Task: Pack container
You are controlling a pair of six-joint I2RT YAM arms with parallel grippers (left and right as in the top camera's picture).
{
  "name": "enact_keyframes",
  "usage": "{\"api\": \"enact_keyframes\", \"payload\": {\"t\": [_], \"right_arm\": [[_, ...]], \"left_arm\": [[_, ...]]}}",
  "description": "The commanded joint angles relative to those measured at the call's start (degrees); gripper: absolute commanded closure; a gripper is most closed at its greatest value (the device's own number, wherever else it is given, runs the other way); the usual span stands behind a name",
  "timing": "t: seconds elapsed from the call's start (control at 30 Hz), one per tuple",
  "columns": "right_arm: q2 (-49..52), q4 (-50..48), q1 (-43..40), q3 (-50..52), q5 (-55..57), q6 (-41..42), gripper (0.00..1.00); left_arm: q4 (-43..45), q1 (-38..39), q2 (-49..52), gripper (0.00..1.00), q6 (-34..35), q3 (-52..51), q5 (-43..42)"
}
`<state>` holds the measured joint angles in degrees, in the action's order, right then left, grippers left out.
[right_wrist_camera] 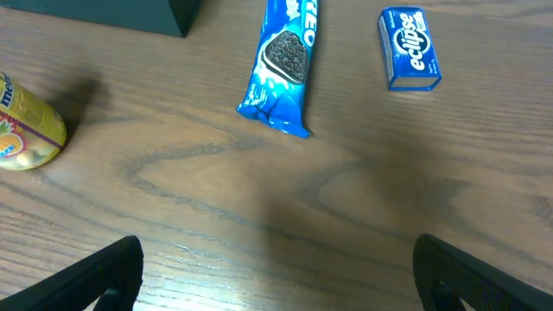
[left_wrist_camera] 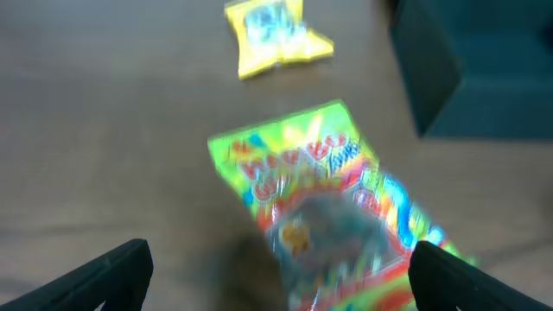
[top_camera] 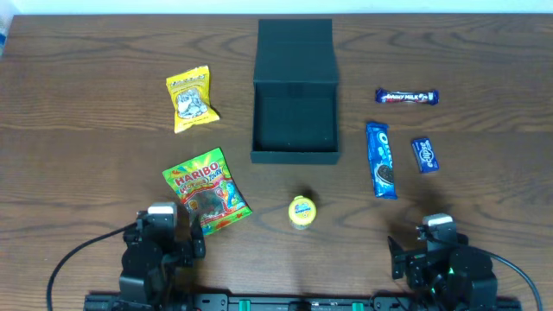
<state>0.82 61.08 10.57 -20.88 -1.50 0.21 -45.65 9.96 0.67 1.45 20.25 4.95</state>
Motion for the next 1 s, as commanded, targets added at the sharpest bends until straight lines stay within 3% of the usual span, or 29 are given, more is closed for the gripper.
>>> {"api": "enact_keyframes", "payload": {"t": [0.0, 0.23, 0.4, 0.5, 0.57, 0.7, 0.97], "right_arm": [[-0.46, 0.44, -0.42, 0.37, 0.0, -0.48, 0.01], [-0.46, 0.44, -0.42, 0.37, 0.0, -0.48, 0.01], [-0.46, 0.44, -0.42, 0.37, 0.0, -0.48, 0.01], [-0.46, 0.44, -0.42, 0.37, 0.0, -0.48, 0.01], [-0.46, 0.44, -0.44, 0.37, 0.0, -0.5, 0.01], [-0.46, 0.44, -0.42, 0.37, 0.0, -0.48, 0.01], [-0.46, 0.44, -0.42, 0.37, 0.0, -0.48, 0.01]], "left_arm": [[4.02, -0.2, 1.66, 0.04, -0.17, -0.17, 1.01], [12.0, 0.13, 12.39, 0.04, 3.74, 3.02, -4.76], [8.0, 2.99, 24.17, 0.04, 18.4, 14.34, -5.27], [2.03, 5.11, 31.71, 0.04, 27.34, 22.64, -10.1], [-2.6, 6.49, 37.03, 0.04, 27.93, 28.11, -14.82], [-2.93, 8.04, 45.75, 0.04, 27.93, 34.32, -15.06], [-3.91, 9.25, 54.45, 0.04, 27.93, 36.59, -16.41]]}}
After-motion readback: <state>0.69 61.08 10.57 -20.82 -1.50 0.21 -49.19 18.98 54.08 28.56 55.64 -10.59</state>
